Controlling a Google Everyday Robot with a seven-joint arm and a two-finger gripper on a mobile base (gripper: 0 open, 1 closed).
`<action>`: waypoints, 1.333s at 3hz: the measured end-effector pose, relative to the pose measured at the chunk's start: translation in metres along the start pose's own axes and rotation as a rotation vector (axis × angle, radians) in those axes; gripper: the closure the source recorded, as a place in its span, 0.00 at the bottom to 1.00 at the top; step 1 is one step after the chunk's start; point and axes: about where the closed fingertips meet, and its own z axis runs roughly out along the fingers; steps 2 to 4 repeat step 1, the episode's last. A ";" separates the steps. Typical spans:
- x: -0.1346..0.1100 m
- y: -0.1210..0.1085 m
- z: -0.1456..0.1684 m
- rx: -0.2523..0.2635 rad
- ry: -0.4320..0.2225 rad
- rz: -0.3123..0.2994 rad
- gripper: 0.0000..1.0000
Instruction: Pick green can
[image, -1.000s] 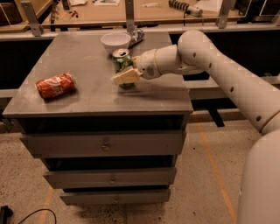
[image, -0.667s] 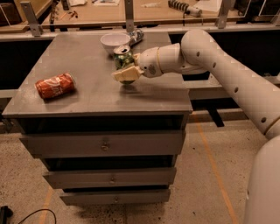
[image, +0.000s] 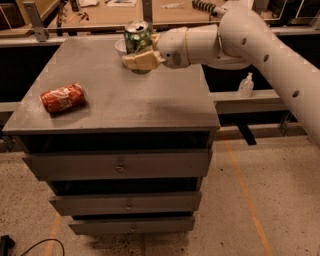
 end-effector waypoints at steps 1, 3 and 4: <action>-0.002 0.001 0.000 -0.001 -0.001 -0.003 1.00; -0.002 0.001 0.000 -0.001 -0.001 -0.003 1.00; -0.002 0.001 0.000 -0.001 -0.001 -0.003 1.00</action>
Offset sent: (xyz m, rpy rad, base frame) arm 0.0000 0.0000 0.0000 0.0000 0.0000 0.0000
